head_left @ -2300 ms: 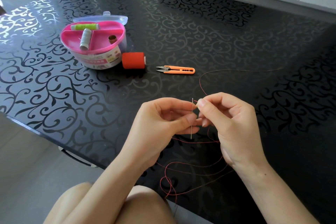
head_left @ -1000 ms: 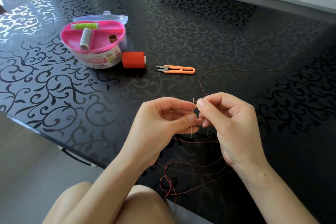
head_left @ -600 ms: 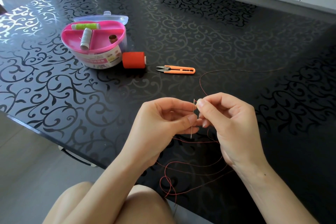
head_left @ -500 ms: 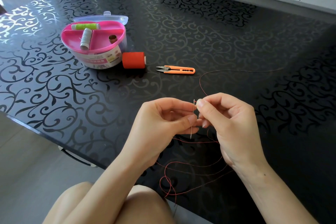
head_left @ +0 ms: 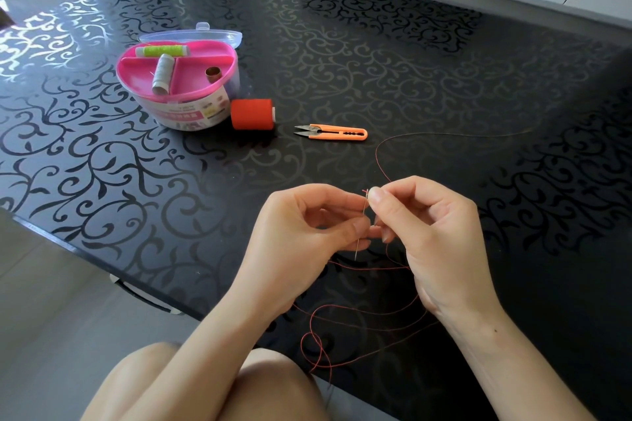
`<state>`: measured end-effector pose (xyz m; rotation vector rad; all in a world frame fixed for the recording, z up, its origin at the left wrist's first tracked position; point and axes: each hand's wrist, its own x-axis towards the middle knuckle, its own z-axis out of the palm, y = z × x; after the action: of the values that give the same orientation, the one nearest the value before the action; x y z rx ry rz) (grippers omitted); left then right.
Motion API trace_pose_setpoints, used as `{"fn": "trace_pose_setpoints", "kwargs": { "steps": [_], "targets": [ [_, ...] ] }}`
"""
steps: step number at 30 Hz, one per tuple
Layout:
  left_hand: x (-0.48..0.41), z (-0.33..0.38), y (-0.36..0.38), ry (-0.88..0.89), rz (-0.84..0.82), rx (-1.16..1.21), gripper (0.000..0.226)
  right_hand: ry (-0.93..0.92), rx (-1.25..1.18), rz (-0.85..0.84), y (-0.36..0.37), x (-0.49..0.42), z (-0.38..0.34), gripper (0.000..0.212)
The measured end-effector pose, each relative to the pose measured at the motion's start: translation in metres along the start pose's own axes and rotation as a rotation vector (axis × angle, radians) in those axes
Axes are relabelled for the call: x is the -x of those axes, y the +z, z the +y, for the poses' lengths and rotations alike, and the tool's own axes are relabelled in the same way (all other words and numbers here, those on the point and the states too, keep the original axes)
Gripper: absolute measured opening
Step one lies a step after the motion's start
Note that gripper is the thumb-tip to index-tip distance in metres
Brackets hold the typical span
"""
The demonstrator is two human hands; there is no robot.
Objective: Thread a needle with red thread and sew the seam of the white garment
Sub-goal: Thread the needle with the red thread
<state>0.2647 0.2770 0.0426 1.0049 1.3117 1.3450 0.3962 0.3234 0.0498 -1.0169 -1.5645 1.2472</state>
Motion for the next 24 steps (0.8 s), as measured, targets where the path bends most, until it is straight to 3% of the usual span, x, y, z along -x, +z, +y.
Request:
{"fn": "trace_pose_setpoints", "kwargs": {
  "steps": [15,21,24],
  "targets": [
    [0.0001,0.0029,0.0012,0.032,0.06,-0.091,0.017,-0.053,0.127,0.005,0.0003,0.0032,0.0006,0.015],
    [0.0017,0.0055,0.0018,-0.043,0.04,-0.01,0.018,0.133,-0.035,-0.08,-0.0017,-0.0008,0.0007,0.021],
    [0.001,0.007,0.0012,0.025,0.068,-0.069,0.008,0.244,-0.146,-0.203,-0.0043,-0.0038,0.0007,0.03]
  ]
}}
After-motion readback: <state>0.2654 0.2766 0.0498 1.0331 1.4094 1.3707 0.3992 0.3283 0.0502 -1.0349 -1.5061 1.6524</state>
